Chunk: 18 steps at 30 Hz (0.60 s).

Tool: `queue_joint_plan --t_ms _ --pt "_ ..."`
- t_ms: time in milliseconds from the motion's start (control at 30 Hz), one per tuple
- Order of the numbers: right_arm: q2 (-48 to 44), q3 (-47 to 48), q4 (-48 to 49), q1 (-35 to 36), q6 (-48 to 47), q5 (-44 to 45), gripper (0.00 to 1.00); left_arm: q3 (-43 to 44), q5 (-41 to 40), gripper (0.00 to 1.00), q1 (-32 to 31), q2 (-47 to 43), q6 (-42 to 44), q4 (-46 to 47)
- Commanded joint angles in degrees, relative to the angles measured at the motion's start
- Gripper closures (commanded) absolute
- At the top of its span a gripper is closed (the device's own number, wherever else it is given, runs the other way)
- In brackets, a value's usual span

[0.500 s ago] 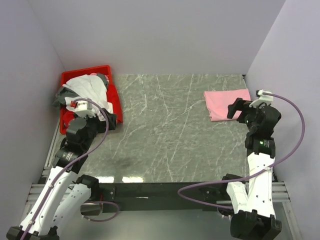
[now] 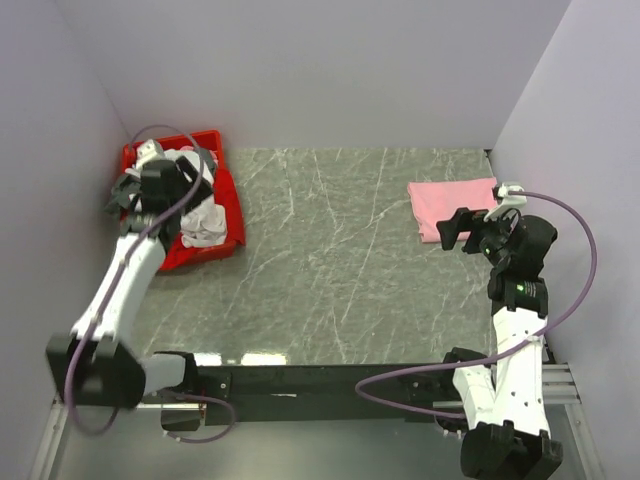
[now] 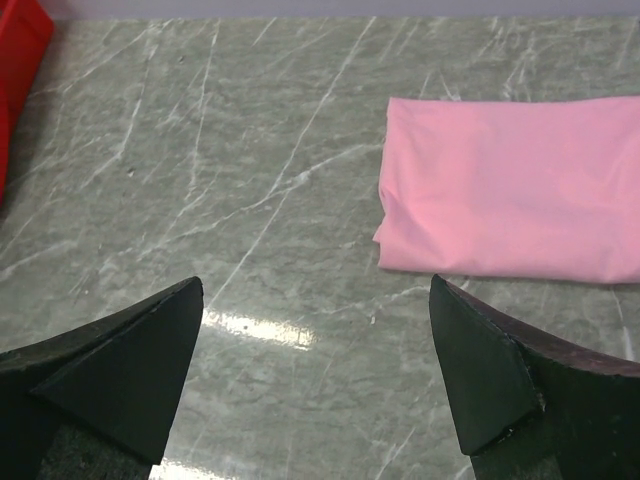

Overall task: Fold and stack the t-shirts
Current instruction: Grab the tshirt from the pile

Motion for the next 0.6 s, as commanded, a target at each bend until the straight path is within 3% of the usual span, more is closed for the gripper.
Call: queue_joint_plan --t_ms 0,133,233,567 --pt "-1.14 -0.54 1.14 0.01 -0.81 -2.17 0.00 9.03 -0.37 0.30 4.81 10.07 -7.80 -7.08" --pt "0.00 0.07 0.08 0.01 -1.25 -2.52 0.00 20.00 -5.11 0.29 5.61 22.02 -11.40 -14.44" --pt "0.96 0.86 -0.80 0.10 -1.42 -2.00 0.00 24.42 -11.53 0.28 5.61 25.82 -16.24 -22.18" --pt "1.32 0.95 -1.15 0.01 -1.07 -2.43 0.00 19.95 -19.98 0.27 5.61 21.44 -19.41 -22.65"
